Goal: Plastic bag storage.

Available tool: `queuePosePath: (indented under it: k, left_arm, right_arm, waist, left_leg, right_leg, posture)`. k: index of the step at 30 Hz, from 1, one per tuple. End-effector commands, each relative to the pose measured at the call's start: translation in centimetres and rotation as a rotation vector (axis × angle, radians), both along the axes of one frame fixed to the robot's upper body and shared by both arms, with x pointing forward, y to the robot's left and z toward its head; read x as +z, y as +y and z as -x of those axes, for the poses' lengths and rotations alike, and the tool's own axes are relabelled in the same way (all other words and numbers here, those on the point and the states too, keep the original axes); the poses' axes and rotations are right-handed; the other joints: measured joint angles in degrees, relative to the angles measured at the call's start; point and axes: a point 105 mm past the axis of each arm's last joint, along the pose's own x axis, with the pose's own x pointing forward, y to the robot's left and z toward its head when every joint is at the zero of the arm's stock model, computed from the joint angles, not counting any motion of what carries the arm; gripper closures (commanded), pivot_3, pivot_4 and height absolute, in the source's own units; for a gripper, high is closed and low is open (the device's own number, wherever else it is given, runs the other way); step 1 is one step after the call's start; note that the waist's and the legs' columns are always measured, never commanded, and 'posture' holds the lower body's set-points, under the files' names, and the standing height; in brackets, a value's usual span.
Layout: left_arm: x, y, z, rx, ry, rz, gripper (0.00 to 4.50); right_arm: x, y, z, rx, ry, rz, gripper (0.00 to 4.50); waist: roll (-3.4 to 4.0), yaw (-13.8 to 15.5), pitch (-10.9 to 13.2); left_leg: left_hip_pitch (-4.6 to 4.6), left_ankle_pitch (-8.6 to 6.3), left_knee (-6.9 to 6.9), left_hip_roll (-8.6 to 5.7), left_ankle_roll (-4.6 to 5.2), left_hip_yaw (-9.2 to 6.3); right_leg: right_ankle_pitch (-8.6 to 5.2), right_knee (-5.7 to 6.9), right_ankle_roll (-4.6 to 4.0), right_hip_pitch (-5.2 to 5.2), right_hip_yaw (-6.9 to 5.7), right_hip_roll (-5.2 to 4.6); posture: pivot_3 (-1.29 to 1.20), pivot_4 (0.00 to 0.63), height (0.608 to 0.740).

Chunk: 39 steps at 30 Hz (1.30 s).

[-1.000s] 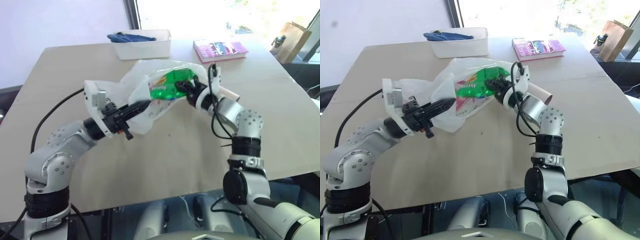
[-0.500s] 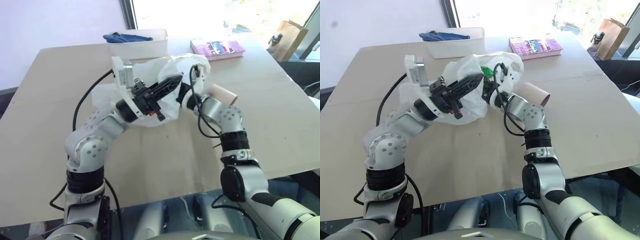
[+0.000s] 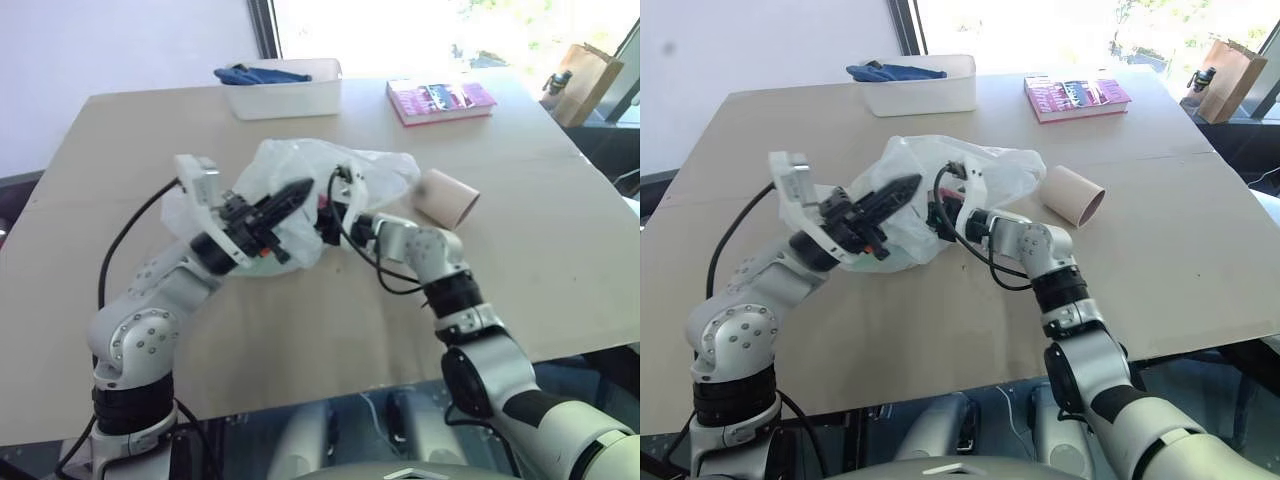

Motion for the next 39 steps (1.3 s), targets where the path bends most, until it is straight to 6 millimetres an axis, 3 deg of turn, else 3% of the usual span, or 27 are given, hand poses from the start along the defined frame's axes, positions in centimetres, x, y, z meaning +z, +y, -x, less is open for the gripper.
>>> queuePosePath:
  k: [1,7,11,16,21,26,33,36,39]
  left_arm:
    - [0.8,1.0,-0.3,0.043,-0.038,0.03,4.5]
    - [1.0,1.0,-1.9,0.077,-0.048,0.066,4.5]
    - [0.6,0.4,-2.6,0.073,-0.052,0.057,4.5]
    - [0.5,0.3,-3.0,0.071,-0.07,0.027,4.5]
    - [0.1,-0.3,-3.1,0.045,-0.086,-0.002,4.5]
    - [0.0,-1.3,-2.6,0.005,-0.126,-0.059,4.5]
    - [-0.1,-0.7,-1.3,0.013,-0.137,-0.102,4.5]
    - [-0.2,-0.3,-1.1,0.025,-0.137,-0.111,4.5]
    - [-0.5,-0.1,-0.9,0.036,-0.131,-0.125,4.5]
  right_arm:
    - [2.9,-1.9,0.8,-0.019,-0.126,-0.018,1.31]
    - [4.4,-7.1,2.6,-0.15,-0.362,0.185,1.31]
    - [4.8,-11.0,3.6,-0.323,-0.421,0.265,1.31]
    - [2.3,-16.5,3.7,-0.58,-0.384,0.535,1.31]
    - [0.0,-20.2,3.9,-0.717,-0.272,0.612,1.31]
    - [-1.5,-21.7,2.2,-0.782,-0.196,0.61,1.31]
    - [-1.6,-21.0,0.0,-0.747,-0.201,0.535,1.31]
    - [-1.3,-20.7,-0.8,-0.74,-0.217,0.512,2.1]
    - [-1.3,-19.8,-1.2,-0.68,-0.249,0.502,3.41]
  waist:
    - [0.0,0.08,0.0]
    - [-0.01,0.34,-0.01]
    - [-0.02,0.74,-0.01]
    - [-0.04,1.17,-0.02]
    - [-0.06,1.09,-0.03]
    - [-0.08,1.04,-0.04]
    - [-0.07,0.81,-0.04]
    - [-0.07,1.02,-0.04]
    - [-0.07,1.08,-0.04]
  left_leg:
    - [-0.01,0.0,0.01,-0.01,0.0,0.01]
    - [-0.01,0.0,0.01,-0.02,0.0,0.0]
    - [-0.02,0.0,0.01,0.0,0.01,0.04]
    - [-0.04,-0.01,0.02,-0.02,0.02,0.04]
    - [-0.04,0.0,0.03,-0.01,0.02,0.07]
    - [0.04,-0.03,0.03,0.0,0.08,0.15]
    - [0.05,-0.02,0.03,0.04,0.06,0.21]
    - [0.05,-0.02,0.03,0.05,0.07,0.19]
    - [0.04,-0.03,0.04,0.04,0.08,0.17]
  right_leg:
    - [0.0,0.0,0.0,0.0,-0.04,-0.02]
    - [0.0,0.02,0.0,0.0,-0.22,-0.07]
    - [0.0,-0.05,0.0,0.01,-0.18,-0.08]
    - [0.0,-0.05,0.0,0.02,-0.21,-0.1]
    - [0.0,-0.05,0.0,0.03,-0.17,-0.07]
    - [0.0,-0.04,0.01,0.08,-0.11,0.03]
    - [0.0,-0.03,0.01,0.05,-0.03,0.07]
    - [0.0,-0.04,0.01,0.06,-0.05,0.08]
    - [0.0,-0.04,0.01,0.07,-0.07,0.07]
  posture:
    - [0.0,0.15,0.74]
    - [0.0,0.15,0.74]
    - [0.0,0.15,0.74]
    - [0.0,0.15,0.74]
    - [0.0,0.15,0.74]
    - [0.0,0.15,0.74]
    - [0.0,0.15,0.74]
    - [0.0,0.15,0.74]
    - [0.0,0.15,0.74]
